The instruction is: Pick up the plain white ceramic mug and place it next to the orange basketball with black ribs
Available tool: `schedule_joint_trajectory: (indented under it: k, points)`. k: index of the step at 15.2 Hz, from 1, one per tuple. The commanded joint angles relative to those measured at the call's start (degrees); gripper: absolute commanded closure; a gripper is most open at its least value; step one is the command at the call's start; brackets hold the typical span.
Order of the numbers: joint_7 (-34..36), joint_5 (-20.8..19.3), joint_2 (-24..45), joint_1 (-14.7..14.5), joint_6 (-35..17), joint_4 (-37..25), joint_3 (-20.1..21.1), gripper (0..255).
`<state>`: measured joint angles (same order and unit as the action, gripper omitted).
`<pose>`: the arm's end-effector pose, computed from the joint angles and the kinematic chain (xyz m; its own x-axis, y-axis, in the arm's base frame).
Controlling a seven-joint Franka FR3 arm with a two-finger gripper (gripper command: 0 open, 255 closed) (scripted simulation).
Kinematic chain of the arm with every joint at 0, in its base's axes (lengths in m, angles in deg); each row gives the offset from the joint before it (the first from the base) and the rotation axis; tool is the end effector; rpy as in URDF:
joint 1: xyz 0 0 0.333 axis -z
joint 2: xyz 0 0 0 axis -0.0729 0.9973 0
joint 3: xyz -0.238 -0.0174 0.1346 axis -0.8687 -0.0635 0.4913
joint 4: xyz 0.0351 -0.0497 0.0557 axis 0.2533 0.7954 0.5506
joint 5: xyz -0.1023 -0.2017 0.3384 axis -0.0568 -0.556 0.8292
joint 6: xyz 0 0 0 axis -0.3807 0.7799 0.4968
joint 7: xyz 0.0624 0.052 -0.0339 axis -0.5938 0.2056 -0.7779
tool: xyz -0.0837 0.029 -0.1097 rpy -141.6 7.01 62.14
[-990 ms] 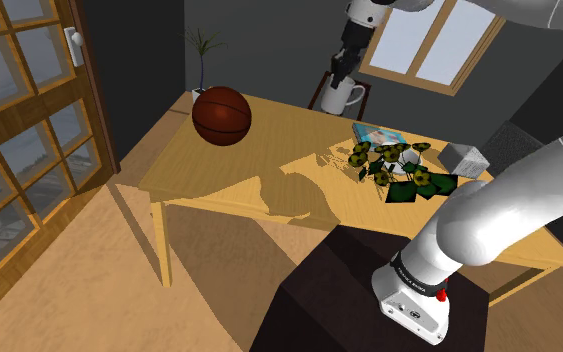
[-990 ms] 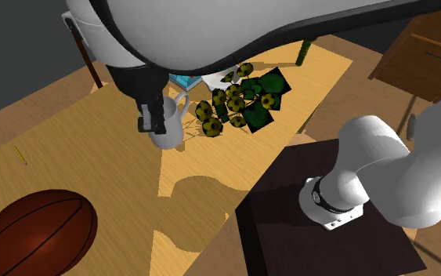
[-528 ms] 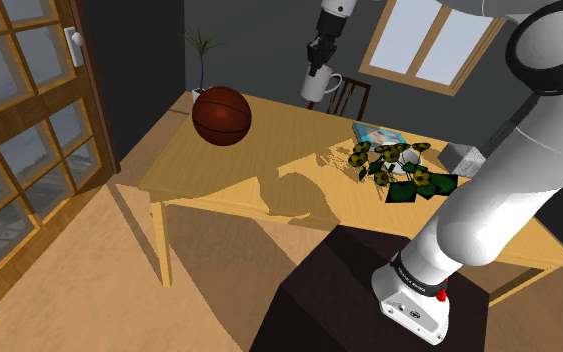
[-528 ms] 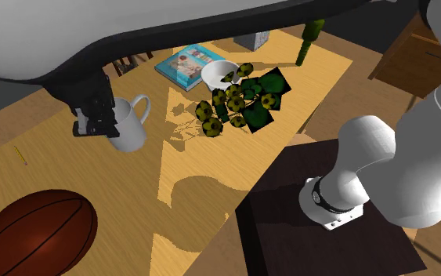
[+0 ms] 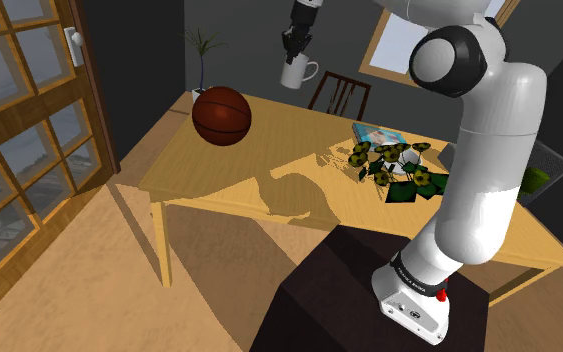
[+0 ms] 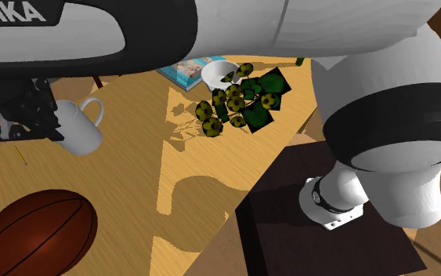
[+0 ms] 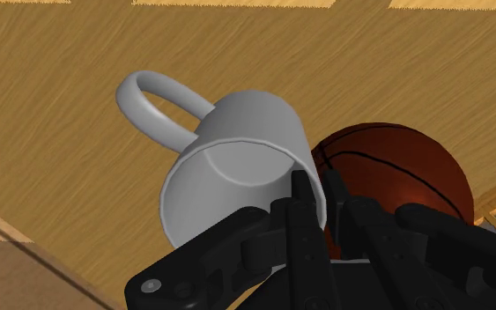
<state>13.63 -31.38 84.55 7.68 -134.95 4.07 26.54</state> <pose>0.6609 -0.1476 0.5108 0.9976 -0.0348 0.0605 -0.0350 -0.9994 0.0028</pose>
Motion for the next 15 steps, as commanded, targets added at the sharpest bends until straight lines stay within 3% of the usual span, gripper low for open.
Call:
schedule_joint_trajectory:
  k: [1, 15]
  points:
    - [0.1, 0.9, 5.0, 0.7, 1.9, -6.9, 0.3, 255]
    - [-0.2, 0.3, 1.7, -0.7, -10.9, 9.3, 0.3, 255]
